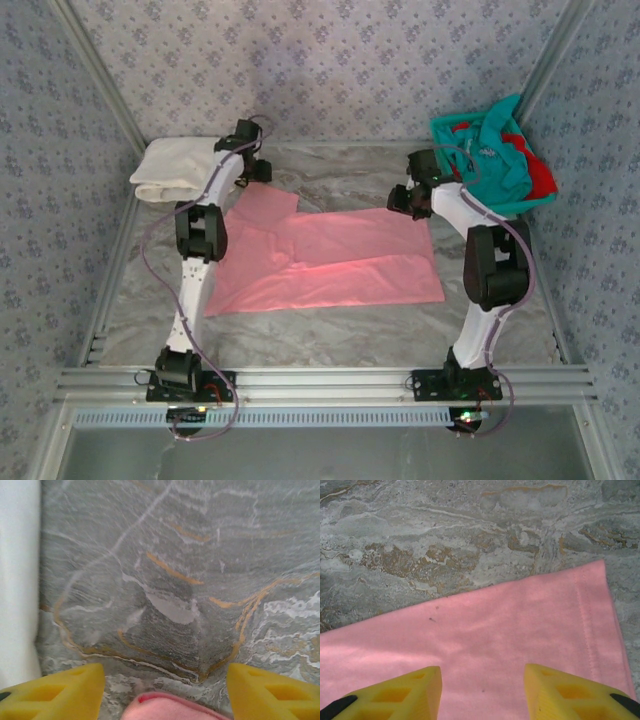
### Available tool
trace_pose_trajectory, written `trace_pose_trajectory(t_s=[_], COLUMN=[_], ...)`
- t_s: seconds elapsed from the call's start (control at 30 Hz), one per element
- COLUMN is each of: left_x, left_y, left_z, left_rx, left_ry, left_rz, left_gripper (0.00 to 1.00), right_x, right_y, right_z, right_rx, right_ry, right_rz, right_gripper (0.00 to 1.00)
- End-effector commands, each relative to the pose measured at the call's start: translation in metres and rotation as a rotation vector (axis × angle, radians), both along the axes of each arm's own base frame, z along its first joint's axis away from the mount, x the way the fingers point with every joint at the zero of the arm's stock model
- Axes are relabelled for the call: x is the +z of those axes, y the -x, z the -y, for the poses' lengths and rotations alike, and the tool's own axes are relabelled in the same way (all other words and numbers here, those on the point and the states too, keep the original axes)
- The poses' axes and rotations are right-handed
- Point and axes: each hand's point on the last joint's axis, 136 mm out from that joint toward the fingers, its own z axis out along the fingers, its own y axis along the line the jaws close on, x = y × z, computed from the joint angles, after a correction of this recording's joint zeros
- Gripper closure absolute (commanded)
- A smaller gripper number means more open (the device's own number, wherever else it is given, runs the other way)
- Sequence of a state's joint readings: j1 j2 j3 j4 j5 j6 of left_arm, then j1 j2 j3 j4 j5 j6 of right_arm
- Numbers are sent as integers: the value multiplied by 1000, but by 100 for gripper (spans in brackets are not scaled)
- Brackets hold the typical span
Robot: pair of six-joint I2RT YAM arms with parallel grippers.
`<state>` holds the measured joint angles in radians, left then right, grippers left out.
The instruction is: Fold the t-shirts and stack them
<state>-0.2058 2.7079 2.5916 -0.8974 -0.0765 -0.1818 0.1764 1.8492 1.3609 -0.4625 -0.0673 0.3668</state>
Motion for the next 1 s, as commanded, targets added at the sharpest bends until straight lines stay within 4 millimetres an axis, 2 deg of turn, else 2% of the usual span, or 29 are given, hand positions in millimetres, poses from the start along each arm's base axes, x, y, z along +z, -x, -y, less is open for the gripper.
trace_pose_trajectory(t_s=[0.0,0.17,0.27,0.37,0.53,0.7,0.87,0.97], left_x=[-11,-23,-25,-19,9,42,78,96], left_y=[16,23,28,35,39,31,28,32], left_z=[-4,-6,-2,7,17,11,10,7], left_rx=[23,21,3,-25,-25,1,7,31], left_ry=[-42,-59,-47,-62,-78,-79,-66,-53], left_rz=[-75,-116,-137,-146,-74,29,114,179], left_gripper=[35,40,58,82,98,100,100,100], right_x=[8,11,12,15,15,8,-19,-25], right_y=[6,9,8,8,6,2,1,-6], right_z=[2,9,13,14,15,18,19,21], right_rx=[17,4,-7,-12,-17,-24,-11,-20], right_ry=[-8,-7,-19,-15,-19,-4,24,18], right_rz=[17,24,28,39,40,28,-111,-117], right_gripper=[51,51,51,51,51,50,50,50])
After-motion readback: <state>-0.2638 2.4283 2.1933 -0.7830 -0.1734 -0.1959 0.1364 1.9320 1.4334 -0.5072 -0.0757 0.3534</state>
